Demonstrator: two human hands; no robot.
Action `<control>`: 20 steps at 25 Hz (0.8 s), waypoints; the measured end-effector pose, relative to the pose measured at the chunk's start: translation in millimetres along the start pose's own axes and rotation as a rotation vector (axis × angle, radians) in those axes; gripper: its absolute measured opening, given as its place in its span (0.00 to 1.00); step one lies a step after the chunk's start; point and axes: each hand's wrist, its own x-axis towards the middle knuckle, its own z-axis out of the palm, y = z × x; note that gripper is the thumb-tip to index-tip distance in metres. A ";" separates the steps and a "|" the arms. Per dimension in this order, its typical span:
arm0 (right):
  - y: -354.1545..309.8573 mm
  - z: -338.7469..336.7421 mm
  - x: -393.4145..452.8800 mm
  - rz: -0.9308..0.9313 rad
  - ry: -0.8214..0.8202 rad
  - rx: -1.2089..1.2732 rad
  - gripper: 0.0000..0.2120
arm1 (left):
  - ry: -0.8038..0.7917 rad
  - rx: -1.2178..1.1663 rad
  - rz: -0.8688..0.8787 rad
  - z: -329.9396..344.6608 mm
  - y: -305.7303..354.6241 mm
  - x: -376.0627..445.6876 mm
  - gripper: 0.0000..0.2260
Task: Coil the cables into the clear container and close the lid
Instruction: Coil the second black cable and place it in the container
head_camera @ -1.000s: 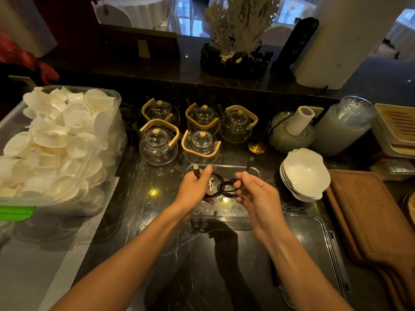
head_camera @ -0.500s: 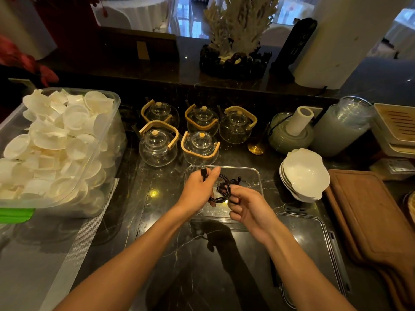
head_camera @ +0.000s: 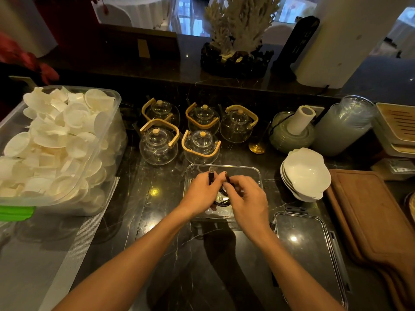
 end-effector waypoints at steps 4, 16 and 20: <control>-2.6 -11.5 10.0 0.347 -0.021 0.593 0.04 | -0.059 -0.014 0.018 -4.5 -4.3 -2.0 0.21; 28.5 -20.5 36.3 0.645 -0.505 0.559 0.07 | -0.405 0.388 0.059 -30.5 0.0 47.4 0.17; 35.4 -15.3 48.8 0.724 -0.477 0.688 0.05 | -0.421 0.380 0.001 -34.7 1.3 63.3 0.10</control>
